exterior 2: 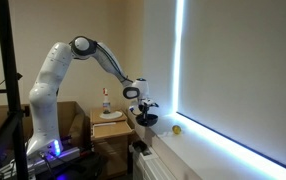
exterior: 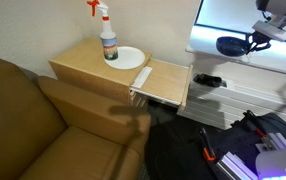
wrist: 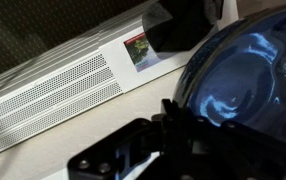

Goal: Remove the blue bowl from the window sill and place it on the nightstand shelf

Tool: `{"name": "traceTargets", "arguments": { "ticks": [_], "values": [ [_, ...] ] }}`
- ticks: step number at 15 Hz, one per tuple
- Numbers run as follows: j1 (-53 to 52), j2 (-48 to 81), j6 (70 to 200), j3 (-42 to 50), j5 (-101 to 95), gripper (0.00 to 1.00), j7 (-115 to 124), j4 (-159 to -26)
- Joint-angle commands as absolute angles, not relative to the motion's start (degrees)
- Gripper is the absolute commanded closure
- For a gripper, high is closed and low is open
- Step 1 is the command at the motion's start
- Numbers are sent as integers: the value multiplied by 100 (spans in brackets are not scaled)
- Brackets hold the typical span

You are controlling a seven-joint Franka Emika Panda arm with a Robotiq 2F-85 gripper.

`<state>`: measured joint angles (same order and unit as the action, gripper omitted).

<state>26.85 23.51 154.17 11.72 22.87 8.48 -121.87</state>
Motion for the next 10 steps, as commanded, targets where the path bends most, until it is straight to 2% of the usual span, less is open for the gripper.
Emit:
{"name": "traceTargets", "arguments": {
  "ticks": [1,3,4,10],
  "values": [
    [2599,2293,15404,1243,2336,91,806,-12237],
    [2605,2278,15430,1243,2335,91,790,-12259],
    [2587,2413,15331,1226,2300,98,807,-12160],
    [1966,2001,15977,645,2065,98,51,-13044]
  ]
}}
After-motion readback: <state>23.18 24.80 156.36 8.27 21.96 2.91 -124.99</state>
